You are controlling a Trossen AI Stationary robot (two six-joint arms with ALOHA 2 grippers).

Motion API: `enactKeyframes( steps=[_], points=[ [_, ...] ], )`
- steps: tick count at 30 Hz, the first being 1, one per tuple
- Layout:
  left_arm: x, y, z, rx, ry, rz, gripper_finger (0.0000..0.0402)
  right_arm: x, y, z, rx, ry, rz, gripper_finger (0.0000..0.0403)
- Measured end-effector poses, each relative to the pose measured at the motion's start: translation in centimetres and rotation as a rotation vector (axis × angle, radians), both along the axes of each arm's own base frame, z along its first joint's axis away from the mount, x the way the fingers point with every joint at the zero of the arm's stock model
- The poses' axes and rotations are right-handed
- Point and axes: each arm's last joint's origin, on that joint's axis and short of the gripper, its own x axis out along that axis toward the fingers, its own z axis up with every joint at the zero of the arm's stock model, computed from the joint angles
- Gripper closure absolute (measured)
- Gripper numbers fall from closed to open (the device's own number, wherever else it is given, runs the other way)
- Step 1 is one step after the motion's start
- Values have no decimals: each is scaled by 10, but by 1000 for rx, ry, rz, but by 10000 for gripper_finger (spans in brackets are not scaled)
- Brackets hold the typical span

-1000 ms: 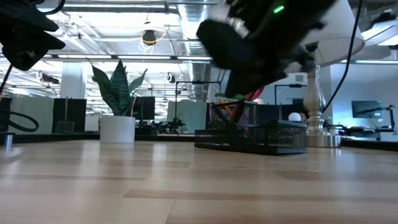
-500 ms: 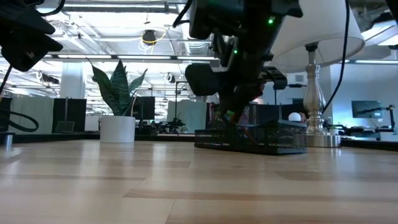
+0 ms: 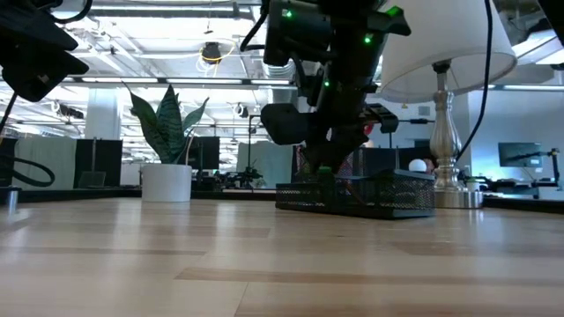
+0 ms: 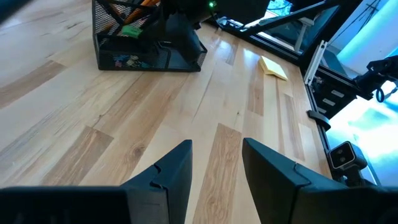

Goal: Pick and place office supplies into organizer
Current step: Put the green eraser into the black desk organizer, then put the yellow sticky notes into the black desk organizer

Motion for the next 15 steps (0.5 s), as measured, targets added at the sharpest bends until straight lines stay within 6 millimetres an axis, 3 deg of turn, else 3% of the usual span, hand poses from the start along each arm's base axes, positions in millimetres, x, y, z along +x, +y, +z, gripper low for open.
enactKeyframes(
  steps=[9, 15],
  points=[
    [0, 0, 0, 0, 0, 0, 265, 0, 2, 0, -6, -1, 5, 247],
    [0, 0, 0, 0, 0, 0, 265, 0, 2, 0, -2, -3, 5, 238]
  ],
)
